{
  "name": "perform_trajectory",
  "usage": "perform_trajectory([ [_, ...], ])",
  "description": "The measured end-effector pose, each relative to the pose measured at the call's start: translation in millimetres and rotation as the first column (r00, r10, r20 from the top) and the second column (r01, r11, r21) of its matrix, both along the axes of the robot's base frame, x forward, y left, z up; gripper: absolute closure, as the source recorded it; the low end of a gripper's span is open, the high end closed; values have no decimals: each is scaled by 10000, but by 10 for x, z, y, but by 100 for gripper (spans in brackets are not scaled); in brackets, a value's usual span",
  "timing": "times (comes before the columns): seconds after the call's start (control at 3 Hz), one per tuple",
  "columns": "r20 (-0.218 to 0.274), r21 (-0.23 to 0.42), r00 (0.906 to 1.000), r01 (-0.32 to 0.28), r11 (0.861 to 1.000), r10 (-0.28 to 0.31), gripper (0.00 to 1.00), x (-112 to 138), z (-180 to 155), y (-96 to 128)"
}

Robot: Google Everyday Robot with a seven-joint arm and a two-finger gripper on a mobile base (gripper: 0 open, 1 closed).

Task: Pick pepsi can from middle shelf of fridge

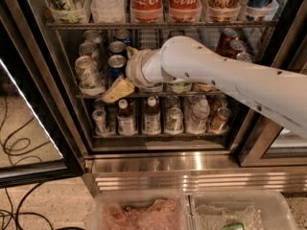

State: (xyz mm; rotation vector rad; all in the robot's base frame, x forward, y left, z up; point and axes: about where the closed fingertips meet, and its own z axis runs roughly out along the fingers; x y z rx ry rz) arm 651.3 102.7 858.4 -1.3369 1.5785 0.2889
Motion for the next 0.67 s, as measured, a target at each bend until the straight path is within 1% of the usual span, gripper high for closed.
perform_trajectory([
  [0.33,-155,-142,9994,299,9995,-302,0,-85,71,158],
  [0.67,-237,-32,9990,374,9993,-375,0,-95,71,143],
])
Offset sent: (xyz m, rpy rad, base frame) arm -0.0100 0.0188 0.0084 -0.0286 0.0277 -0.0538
